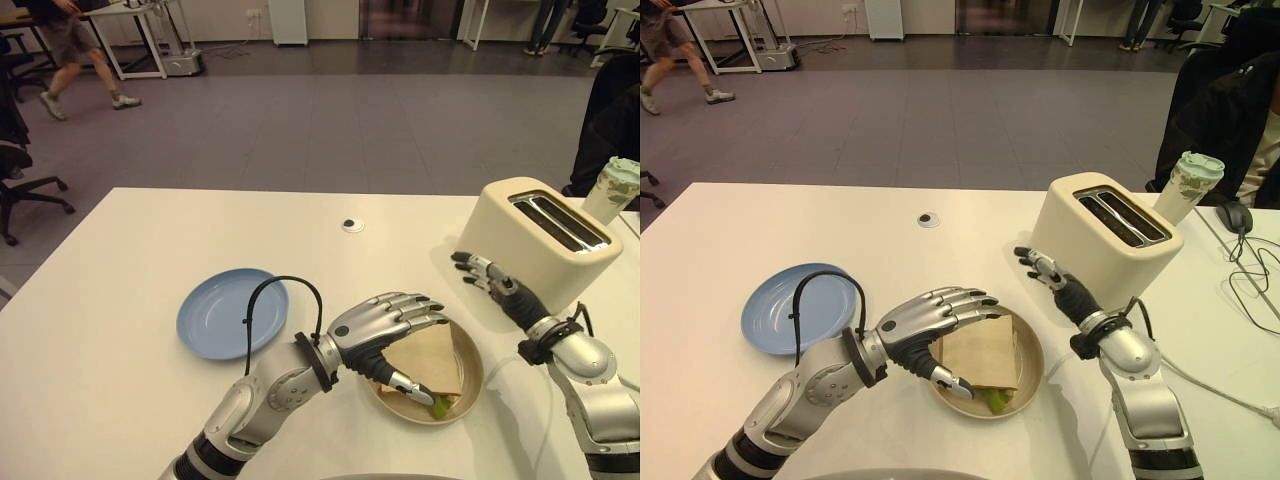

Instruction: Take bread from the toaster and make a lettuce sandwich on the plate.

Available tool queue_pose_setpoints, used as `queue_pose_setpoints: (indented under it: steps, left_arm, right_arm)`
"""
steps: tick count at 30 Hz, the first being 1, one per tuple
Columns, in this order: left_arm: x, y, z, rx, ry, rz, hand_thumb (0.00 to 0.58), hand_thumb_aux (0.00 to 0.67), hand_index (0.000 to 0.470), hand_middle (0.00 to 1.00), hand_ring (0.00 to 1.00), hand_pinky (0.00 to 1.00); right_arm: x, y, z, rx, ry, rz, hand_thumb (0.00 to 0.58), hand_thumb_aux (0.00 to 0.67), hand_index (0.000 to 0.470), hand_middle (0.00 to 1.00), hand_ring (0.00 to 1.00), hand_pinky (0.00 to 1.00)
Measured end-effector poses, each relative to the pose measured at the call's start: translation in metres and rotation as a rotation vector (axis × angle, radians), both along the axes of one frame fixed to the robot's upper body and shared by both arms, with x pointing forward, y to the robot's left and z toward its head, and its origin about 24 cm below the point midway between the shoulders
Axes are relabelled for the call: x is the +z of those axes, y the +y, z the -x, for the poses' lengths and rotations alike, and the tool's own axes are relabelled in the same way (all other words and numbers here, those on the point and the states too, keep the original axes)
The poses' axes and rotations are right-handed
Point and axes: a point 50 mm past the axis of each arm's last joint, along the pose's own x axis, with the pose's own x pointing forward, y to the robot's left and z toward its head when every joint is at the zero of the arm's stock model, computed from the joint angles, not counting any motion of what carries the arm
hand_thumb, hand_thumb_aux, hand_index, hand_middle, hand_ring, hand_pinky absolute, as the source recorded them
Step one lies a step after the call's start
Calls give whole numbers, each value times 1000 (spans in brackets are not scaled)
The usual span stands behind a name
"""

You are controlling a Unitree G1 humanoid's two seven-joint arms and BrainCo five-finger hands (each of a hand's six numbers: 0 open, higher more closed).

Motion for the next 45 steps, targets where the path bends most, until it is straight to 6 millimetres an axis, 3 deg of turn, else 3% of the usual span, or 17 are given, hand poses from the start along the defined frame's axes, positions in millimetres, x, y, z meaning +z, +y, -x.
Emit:
queue_pose_setpoints:
  steps: [2,5,7,14,17,18,19,20,21,23,27,33,37,45]
  left_arm:
    - [-11,-3,1,-24,51,-50,0,0,0,0,0,0]
    - [-52,-5,11,-81,213,-213,0,0,0,0,0,0]
    - [-57,-7,9,-98,210,-242,0,0,0,0,0,0]
    - [-55,-11,-1,-41,180,-189,0,0,0,0,0,0]
    - [-31,-4,-8,36,133,-19,0,0,0,0,0,0]
    - [-19,-6,-7,34,129,74,0,0,0,0,0,0]
    - [-1,-9,-2,3,166,233,340,239,168,525,525,525]
    - [9,-10,3,-25,214,333,500,420,295,729,729,729]
    - [13,-9,7,-49,297,408,580,670,470,1000,1000,1000]
    - [8,1,19,-121,555,499,580,670,470,1000,1000,1000]
    - [-12,18,45,-219,804,342,580,670,470,1000,1000,1000]
    - [-44,29,58,-187,840,12,580,670,470,1000,1000,1000]
    - [-68,27,52,-88,761,-118,580,670,470,1000,1000,1000]
    - [-88,-3,9,91,499,-156,580,670,470,1000,1000,1000]
  right_arm:
    - [8,-4,-2,-34,-43,-25,0,0,0,0,0,0]
    - [18,-6,-3,-41,-84,-103,0,0,0,0,0,0]
    - [23,-3,-1,-22,-98,-144,0,0,0,0,0,0]
    - [43,5,11,109,-166,-307,0,0,0,0,0,0]
    - [44,0,16,153,-151,-378,0,0,0,12,12,12]
    - [44,0,17,170,-146,-397,209,134,94,514,514,514]
    - [43,1,21,224,-124,-424,580,670,470,1000,1000,1000]
    - [41,3,25,271,-100,-444,580,670,470,1000,1000,1000]
    - [38,5,30,330,-67,-445,580,670,470,1000,1000,1000]
    - [30,9,51,537,68,-392,580,670,470,1000,1000,1000]
    - [5,13,102,913,431,-243,580,670,470,1000,1000,1000]
    - [-32,5,124,1026,636,128,580,670,470,1000,1000,1000]
    - [-55,2,113,923,588,407,580,670,470,1000,1000,1000]
    - [-71,27,49,673,211,766,580,670,470,1000,1000,1000]
